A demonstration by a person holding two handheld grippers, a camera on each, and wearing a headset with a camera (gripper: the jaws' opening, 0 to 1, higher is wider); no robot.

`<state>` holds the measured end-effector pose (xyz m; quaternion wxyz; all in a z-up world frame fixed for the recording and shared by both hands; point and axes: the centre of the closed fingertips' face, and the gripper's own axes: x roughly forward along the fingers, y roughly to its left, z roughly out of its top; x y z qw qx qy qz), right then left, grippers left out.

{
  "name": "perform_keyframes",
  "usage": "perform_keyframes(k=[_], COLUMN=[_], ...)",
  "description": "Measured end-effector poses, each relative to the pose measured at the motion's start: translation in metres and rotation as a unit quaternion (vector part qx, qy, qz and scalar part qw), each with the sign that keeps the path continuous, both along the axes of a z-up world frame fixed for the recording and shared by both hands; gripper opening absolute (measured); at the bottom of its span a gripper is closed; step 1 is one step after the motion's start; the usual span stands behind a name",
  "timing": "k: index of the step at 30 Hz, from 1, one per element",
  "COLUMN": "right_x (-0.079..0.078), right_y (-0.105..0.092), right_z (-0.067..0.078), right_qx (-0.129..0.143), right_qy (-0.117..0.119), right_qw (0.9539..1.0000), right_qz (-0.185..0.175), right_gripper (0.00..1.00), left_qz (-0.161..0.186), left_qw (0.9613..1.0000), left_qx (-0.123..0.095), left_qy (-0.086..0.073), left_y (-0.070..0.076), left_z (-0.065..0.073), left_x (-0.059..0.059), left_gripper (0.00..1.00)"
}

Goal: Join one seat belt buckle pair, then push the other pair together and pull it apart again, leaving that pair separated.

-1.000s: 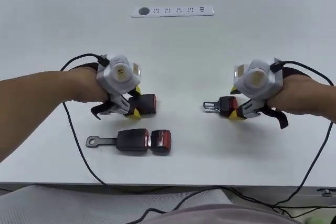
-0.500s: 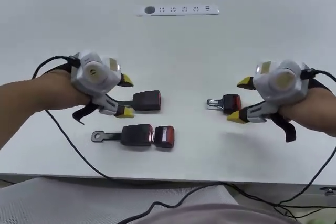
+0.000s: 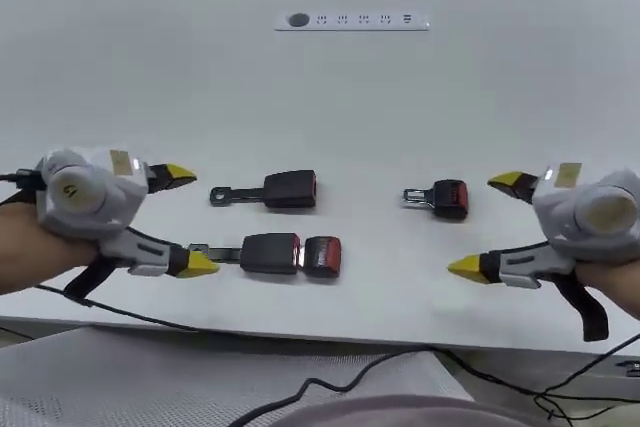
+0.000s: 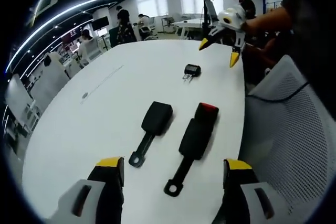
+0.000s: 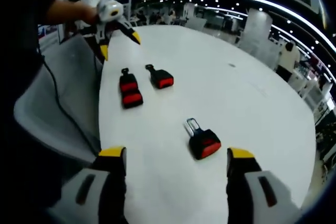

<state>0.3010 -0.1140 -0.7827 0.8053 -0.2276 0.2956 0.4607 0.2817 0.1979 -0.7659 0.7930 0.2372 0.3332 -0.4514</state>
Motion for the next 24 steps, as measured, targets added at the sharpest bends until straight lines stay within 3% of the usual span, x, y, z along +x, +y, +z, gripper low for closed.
perform_keyframes(k=[4,8,15,24], right_x=[-0.007,-0.01,-0.012,-0.014], right_y=[-0.005,-0.009,-0.011,-0.007], right_z=[0.001,0.0,0.005,0.006], right_qx=[0.003,0.004,0.01,0.027], right_qy=[0.003,-0.002,-0.006,0.0], right_qw=[1.0,1.0,0.9997,0.9988], right_qz=[-0.008,-0.007,-0.02,-0.04], right_gripper=[0.87,0.98,1.0,1.0], left_qz=[0.024,0.046,0.065,0.087], left_qw=[0.9996,0.9985,0.997,0.9945], left_qx=[-0.012,-0.029,-0.04,-0.055], left_qy=[-0.002,-0.005,-0.014,-0.02], left_y=[0.014,0.017,0.025,0.033], left_z=[-0.001,0.004,0.005,0.006], left_x=[-0.008,-0.01,-0.015,-0.011], left_gripper=[0.9,0.99,1.0,1.0])
